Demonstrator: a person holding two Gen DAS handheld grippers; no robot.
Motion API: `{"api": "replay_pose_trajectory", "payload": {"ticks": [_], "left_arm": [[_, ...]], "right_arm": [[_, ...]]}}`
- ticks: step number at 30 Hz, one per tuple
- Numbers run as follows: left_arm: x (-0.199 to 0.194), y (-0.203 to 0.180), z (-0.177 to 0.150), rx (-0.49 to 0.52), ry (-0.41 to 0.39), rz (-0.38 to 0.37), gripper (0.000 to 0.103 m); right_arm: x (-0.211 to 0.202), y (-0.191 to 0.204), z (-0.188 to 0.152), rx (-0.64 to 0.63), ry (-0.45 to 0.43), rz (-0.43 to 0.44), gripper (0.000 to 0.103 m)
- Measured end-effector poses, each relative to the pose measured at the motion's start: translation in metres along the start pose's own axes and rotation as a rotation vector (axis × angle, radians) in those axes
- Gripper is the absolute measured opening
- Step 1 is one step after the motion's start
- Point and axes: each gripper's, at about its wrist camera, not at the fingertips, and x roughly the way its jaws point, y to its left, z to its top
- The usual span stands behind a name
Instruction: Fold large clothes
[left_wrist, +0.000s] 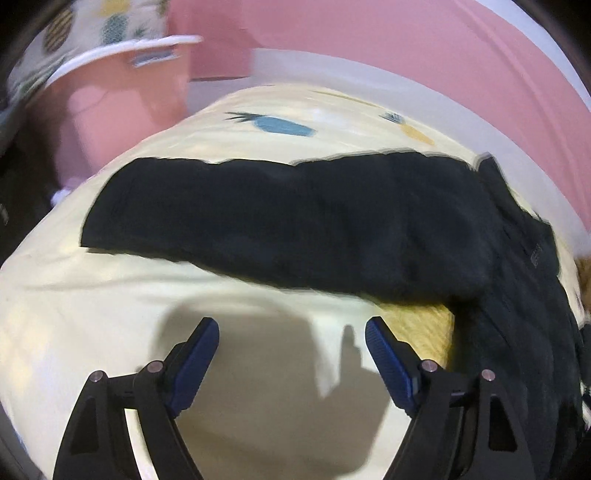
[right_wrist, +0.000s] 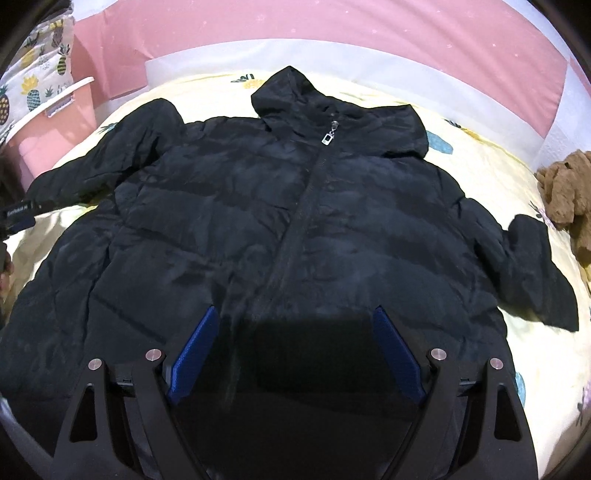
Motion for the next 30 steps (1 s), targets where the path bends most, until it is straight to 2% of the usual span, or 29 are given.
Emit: {"api": "replay_pose_trajectory", "payload": {"ticks": [5,10,13,15,17,18,21,25,30], "left_arm": [[0.027,0.036,0.022,-0.108,-0.009,0.023,0.082],[0.039,0.047,0.035,-0.131,-0.059,0.022,0.081],[0.046,0.046,0.042,-0.138,-0.068,0.009,0.063],[0.047,0.045,0.046,-0.133,-0.061,-0.026,0.038],[0.046,0.043,0.050,-0.127,-0.054,-0.034,0.032],[0.044,0.041,0.052,-0.118,-0.054,-0.037,0.026],[0.029,0.035,0.060,-0.102,-0.063,-0.059,0.020],[-0.005,0.021,0.071,-0.065,-0.101,-0.084,0.017],[-0.068,-0.011,0.088,0.007,-0.177,-0.155,0.015]], "right_arm": [[0.017,-0.002,0.008,0.000,0.013,-0.014,0.085],[0.028,-0.009,0.009,0.009,0.031,-0.028,0.085],[0.031,-0.014,0.009,0.020,0.038,-0.032,0.085],[0.030,-0.017,0.008,0.025,0.038,-0.026,0.085],[0.028,-0.019,0.007,0.024,0.039,-0.020,0.085],[0.027,-0.019,0.006,0.020,0.038,-0.029,0.085],[0.019,-0.022,0.004,0.015,0.028,-0.043,0.085],[0.006,-0.032,0.002,0.035,0.018,-0.040,0.085],[-0.018,-0.041,-0.003,0.036,-0.012,-0.055,0.085]]}}
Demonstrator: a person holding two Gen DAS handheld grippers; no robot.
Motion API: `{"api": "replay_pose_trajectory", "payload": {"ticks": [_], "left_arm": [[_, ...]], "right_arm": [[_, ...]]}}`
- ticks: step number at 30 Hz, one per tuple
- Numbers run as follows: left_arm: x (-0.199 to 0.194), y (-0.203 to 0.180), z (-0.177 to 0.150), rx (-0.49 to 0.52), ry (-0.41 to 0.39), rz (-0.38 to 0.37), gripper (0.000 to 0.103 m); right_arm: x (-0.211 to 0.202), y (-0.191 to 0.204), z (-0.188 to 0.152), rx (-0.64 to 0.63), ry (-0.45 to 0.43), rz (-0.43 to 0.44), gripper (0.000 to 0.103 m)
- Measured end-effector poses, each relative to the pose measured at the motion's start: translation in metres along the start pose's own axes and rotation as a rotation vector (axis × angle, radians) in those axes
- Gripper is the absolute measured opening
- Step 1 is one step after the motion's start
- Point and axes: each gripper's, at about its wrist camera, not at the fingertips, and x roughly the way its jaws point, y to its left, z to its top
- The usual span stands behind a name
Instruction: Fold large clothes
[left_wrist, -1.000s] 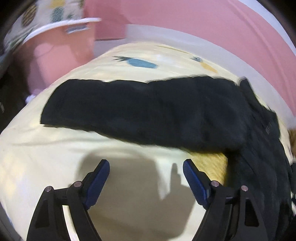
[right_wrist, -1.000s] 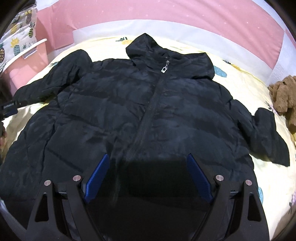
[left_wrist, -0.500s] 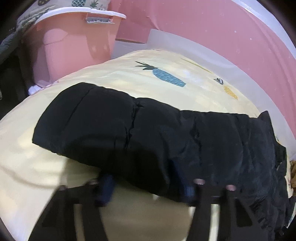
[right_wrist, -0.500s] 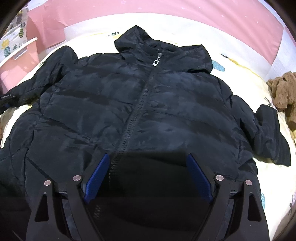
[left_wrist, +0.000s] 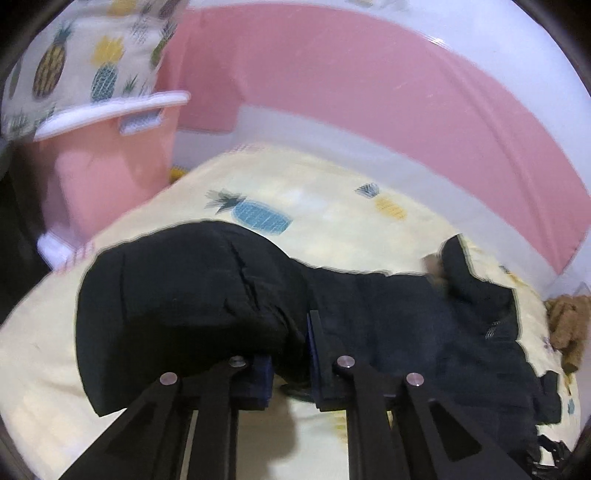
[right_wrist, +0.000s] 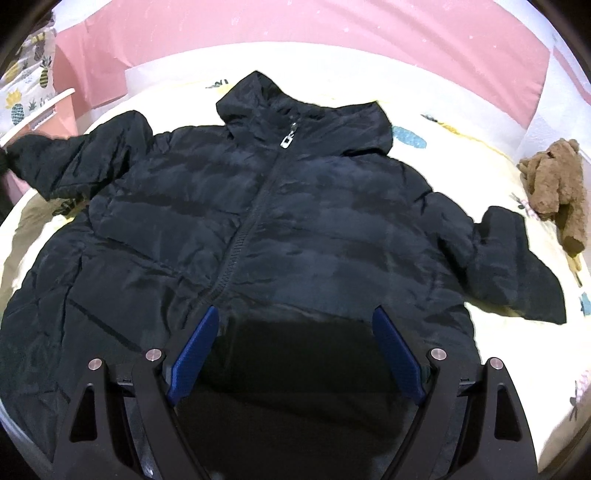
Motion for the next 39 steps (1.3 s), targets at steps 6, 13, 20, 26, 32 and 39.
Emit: {"api": "replay_pose_trajectory", "payload": {"ticks": [6,13,20,26,32,39], "left_arm": [[-0.058,-0.074,0.027,0.099,-0.056,-0.130,0.014],[-0.077,-0.179,0.027,0.223,-0.035,-0.276,0.013],[-0.035,-0.270,-0.004,0.316,0.075,-0.379,0.013],[0.032,-0.331,-0.061,0.364,0.218,-0.443,0.013],[0.094,-0.362,-0.121,0.382,0.336,-0.508,0.027],[0.119,-0.381,-0.152,0.367,0.404,-0.616,0.071]], "right_arm": [[-0.026,-0.017,-0.009,0.024,-0.039,-0.004,0.085],[-0.050,-0.052,-0.023,0.093,-0.081,-0.011,0.085],[-0.054,-0.086,-0.036,0.169,-0.089,-0.011,0.085],[-0.041,-0.108,-0.042,0.237,-0.094,0.017,0.085],[-0.023,-0.121,-0.046,0.289,-0.083,0.050,0.085],[-0.017,-0.126,-0.040,0.298,-0.091,0.044,0.085]]}}
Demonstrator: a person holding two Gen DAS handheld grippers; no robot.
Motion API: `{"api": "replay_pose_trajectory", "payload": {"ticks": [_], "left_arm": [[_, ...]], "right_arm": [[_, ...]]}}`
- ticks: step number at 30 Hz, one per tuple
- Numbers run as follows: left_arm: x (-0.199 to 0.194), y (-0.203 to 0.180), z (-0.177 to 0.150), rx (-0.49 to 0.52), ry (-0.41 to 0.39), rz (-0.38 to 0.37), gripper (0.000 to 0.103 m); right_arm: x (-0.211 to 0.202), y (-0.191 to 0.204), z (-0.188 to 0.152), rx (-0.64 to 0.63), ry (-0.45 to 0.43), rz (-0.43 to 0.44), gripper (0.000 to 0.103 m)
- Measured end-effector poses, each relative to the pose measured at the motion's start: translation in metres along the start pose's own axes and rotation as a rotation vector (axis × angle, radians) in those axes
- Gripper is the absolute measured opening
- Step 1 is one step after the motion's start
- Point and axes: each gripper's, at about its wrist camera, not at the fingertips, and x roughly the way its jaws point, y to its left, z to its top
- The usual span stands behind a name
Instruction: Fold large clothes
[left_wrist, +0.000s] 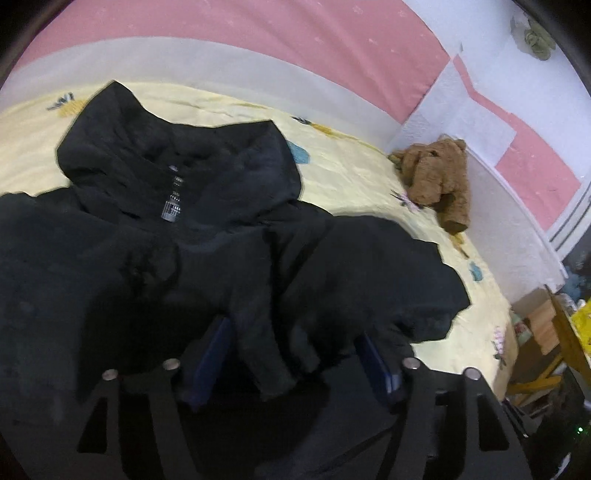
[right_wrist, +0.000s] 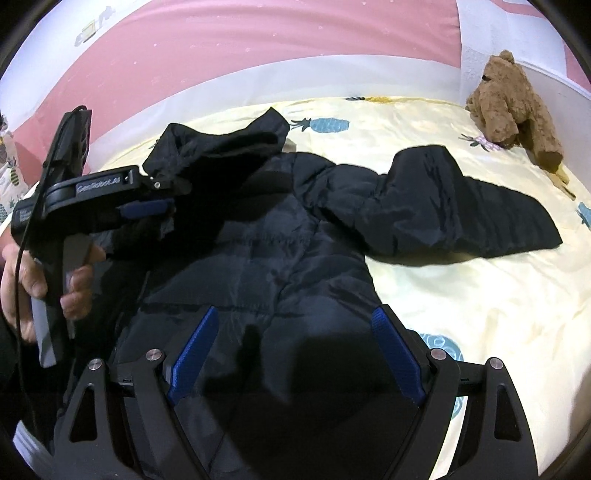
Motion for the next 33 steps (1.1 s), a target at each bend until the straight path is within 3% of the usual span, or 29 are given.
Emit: {"api": "replay_pose_trajectory", "payload": {"ticks": [5,7,10,13,15,18,21,25,29,33], "left_arm": [[-0.025,-0.006,0.002,0.015,-0.044,-0.056,0.077],[-0.054,0.002,0.007,0.032,-0.095,-0.036,0.077],[-0.082,0.032,0.020,0.028,-0.159,0.075,0.077],[-0.095,0.077,0.031,-0.004,-0.181,0.235,0.077],[-0.099,0.113,0.037,-0.044,-0.187,0.332,0.067],[-0.094,0.157,0.038,-0.122,-0.171,0.401,0.055],[-0.075,0.183,0.028,-0.166,-0.134,0.414,0.050],[-0.055,0.187,0.017,-0.143,-0.115,0.403,0.050],[-0.065,0.182,0.018,-0.138,-0.106,0.403,0.050],[-0.093,0.177,0.030,-0.110,-0.185,0.415,0.050]], "right_arm": [[-0.001,0.010,0.018,-0.027,-0.023,-0.019,0.085],[0.003,0.017,0.028,-0.047,-0.026,-0.023,0.085],[0.018,0.031,0.047,-0.083,-0.037,-0.020,0.084],[0.045,0.046,0.066,-0.110,-0.023,-0.021,0.065],[0.075,0.051,0.080,-0.114,0.016,-0.022,0.052],[0.118,0.051,0.091,-0.107,0.090,-0.025,0.047],[0.152,0.044,0.093,-0.104,0.138,-0.046,0.046],[0.174,0.032,0.092,-0.059,0.140,-0.031,0.046],[0.153,0.034,0.098,-0.056,0.124,-0.033,0.046],[0.134,0.031,0.118,-0.038,0.043,-0.024,0.046]]}}
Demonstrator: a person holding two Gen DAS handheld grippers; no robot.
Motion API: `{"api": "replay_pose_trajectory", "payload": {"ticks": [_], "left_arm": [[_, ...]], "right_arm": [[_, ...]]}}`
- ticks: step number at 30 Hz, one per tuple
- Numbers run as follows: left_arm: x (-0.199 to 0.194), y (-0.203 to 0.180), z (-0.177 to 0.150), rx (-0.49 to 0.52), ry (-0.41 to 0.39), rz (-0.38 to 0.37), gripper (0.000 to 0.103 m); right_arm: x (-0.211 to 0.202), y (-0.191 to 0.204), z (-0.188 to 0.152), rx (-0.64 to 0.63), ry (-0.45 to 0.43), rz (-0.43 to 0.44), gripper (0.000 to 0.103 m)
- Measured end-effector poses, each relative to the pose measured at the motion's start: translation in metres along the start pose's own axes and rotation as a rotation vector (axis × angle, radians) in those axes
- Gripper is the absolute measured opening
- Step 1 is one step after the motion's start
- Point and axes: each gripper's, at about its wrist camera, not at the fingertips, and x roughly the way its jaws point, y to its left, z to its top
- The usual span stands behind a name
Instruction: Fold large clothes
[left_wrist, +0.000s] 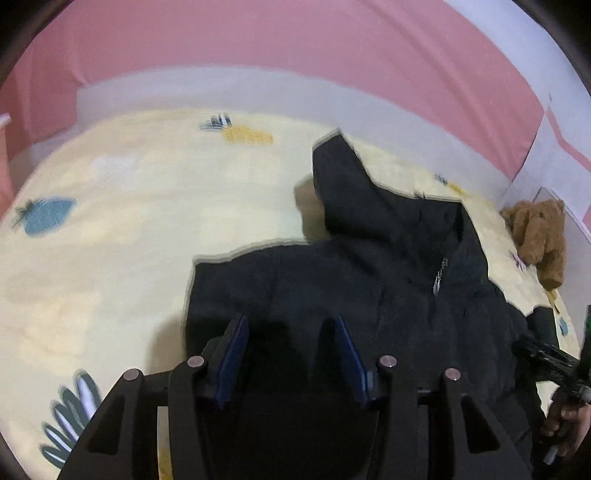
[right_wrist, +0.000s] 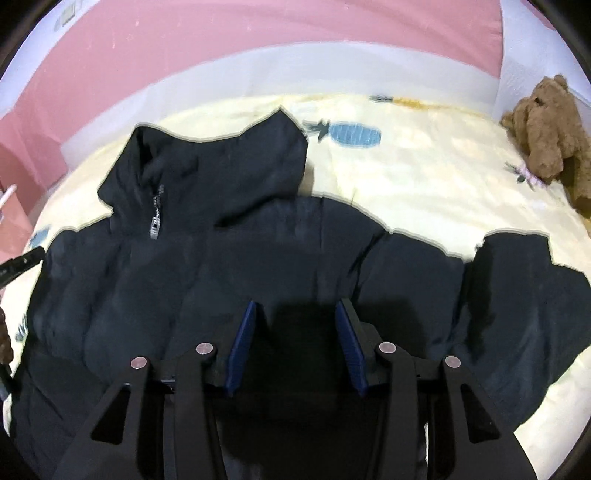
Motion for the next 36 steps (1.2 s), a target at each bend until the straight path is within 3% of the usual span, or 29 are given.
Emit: {"api": "replay_pose_trajectory", "payload": {"ticks": [5,13,15,20,29,36], "left_arm": [[0.033,0.012,0.005,-0.010,0.045,0.075,0.050],[0.042,0.011,-0.008,0.023,0.028,0.090,0.050],[0.028,0.009,-0.005,0.017,0.035,0.099,0.049],[-0.024,-0.003,-0.015,0.010,0.021,0.038,0.049],[-0.135,-0.051,-0.077,0.090,-0.011,-0.037,0.050],[-0.173,-0.079,-0.114,0.123,0.007,-0.086,0.050]], "right_arm": [[0.040,0.002,-0.001,-0.040,0.092,-0.035,0.046],[0.036,0.000,-0.009,-0.011,0.079,-0.044,0.046],[0.019,0.001,-0.007,-0.004,0.060,-0.045,0.046],[-0.051,0.004,-0.031,-0.026,-0.003,-0.057,0.048],[-0.146,0.001,-0.081,-0.015,-0.062,-0.094,0.051],[-0.185,0.007,-0.107,-0.040,-0.093,-0.107,0.052]]}}
